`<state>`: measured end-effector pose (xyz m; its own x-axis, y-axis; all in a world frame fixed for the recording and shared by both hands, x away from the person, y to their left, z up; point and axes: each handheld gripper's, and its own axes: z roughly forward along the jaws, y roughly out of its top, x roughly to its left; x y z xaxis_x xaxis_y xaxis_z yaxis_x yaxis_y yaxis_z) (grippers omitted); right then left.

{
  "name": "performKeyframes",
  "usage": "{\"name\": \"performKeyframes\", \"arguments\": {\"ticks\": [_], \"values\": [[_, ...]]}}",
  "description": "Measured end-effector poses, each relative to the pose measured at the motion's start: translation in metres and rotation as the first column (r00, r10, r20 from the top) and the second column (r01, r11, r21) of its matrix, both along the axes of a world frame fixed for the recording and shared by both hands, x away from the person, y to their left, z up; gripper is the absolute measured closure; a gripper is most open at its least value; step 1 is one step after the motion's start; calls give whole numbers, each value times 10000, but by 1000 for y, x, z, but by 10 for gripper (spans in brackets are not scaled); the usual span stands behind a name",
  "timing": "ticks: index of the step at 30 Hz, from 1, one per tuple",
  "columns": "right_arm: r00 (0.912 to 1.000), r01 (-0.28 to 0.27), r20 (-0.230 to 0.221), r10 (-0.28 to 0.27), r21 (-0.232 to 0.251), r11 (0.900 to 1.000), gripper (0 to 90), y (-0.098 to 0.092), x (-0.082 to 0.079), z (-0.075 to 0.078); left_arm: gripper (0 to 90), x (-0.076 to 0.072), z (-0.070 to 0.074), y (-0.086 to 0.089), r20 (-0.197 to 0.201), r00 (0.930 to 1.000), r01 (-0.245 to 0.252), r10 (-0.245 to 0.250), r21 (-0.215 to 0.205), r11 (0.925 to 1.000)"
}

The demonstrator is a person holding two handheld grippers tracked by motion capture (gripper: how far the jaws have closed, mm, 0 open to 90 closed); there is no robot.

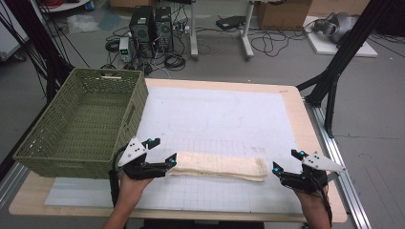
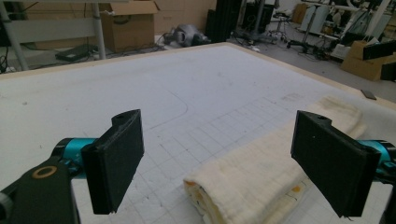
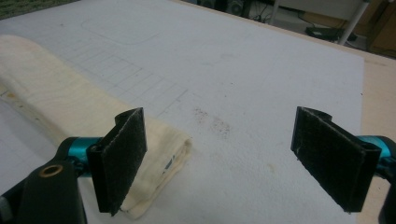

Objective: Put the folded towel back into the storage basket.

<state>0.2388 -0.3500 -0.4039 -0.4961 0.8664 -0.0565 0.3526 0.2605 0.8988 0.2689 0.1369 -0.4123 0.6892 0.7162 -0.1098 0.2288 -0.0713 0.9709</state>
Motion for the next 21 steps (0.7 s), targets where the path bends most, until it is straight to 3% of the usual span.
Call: {"name": "performKeyframes", "arguments": {"ticks": [21], "values": [[9999, -96, -41, 96, 37, 9999, 169, -2, -2, -2, 176, 2, 0, -3, -31, 10000, 76, -76, 24, 10000]]}}
